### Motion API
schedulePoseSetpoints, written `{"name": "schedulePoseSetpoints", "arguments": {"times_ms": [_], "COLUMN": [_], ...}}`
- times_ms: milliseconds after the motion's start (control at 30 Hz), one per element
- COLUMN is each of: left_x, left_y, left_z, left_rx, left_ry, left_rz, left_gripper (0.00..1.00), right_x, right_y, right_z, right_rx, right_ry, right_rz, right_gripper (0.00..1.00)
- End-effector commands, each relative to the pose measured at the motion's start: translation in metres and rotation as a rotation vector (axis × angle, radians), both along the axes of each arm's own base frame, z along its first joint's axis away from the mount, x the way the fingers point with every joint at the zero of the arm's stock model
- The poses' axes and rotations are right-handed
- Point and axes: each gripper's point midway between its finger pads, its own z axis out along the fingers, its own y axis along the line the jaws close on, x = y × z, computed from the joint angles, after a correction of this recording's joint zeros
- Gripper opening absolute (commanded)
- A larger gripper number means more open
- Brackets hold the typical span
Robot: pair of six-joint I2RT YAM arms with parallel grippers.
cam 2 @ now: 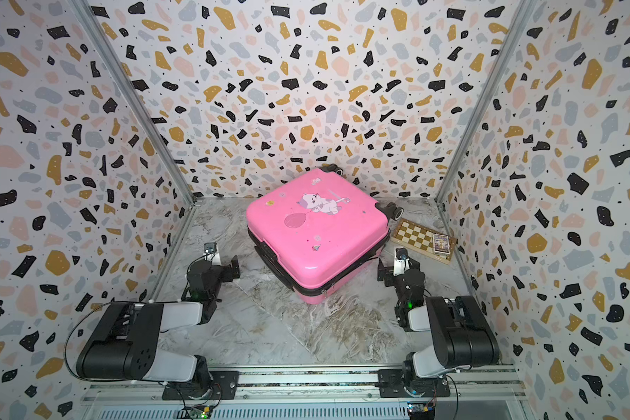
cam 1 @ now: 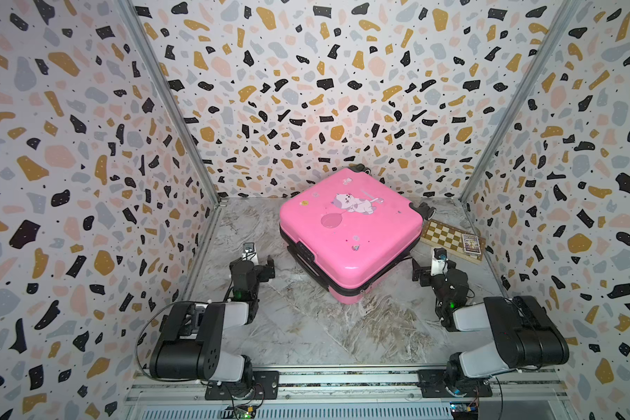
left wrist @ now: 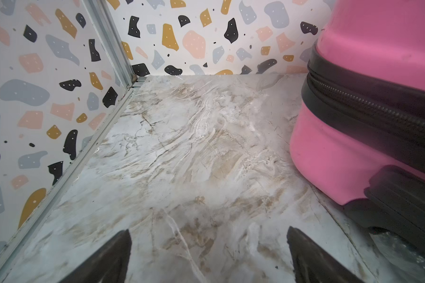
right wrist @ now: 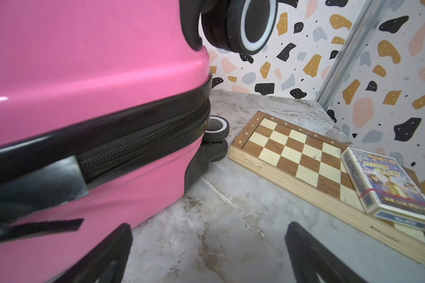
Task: Open the suitcase zippers
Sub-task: Adjust the suitcase at the center of the board.
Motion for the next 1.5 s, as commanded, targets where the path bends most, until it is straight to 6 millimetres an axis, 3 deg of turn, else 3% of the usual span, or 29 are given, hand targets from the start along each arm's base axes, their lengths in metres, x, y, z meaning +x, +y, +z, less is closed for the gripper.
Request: {"name": "schedulePoseSetpoints", "arguments": {"times_ms": [0,767,867,1033,1233,1367,1467], "left_x": [0.001,0.001,-0.002,-0.021,-0.048,-0.069,-0.076], "left_y": [-0.001,0.000,-0.005,0.009,0.009,0.000,-0.012], "left_z": [0.003,0.004,0.008,0.035,0.101,0.139,0.159], "left_rx": [0.004,0.004,0.001,-0.004,-0.116,-0.328,-0.481], "left_ry": [-0.020,-0.023,-0.043,-0.134,-0.249,-0.361,-0.375], "left_rz": [-0.003,-0.001,-0.030,0.055,0.076,0.047,0.003], "left_gripper": [0.99,0.99,0.99,0.99,0.99,0.99,0.99], "right_x": [0.006,0.006,0.002,0.003,-0.002,-0.016,-0.027], "right_y": [0.000,0.000,0.008,0.009,0.019,0.029,0.032], "right_z": [0.013,0.014,0.018,0.038,0.072,0.116,0.150], "right_rx": [0.008,0.008,-0.013,0.005,0.029,0.103,0.265], "right_ry": [-0.041,-0.043,-0.062,-0.022,-0.024,-0.085,-0.111], "right_rz": [-0.002,-0.001,0.032,0.004,0.048,0.094,0.089], "right_gripper": [1.00,1.00,1.00,1.00,1.00,1.00,1.00]}}
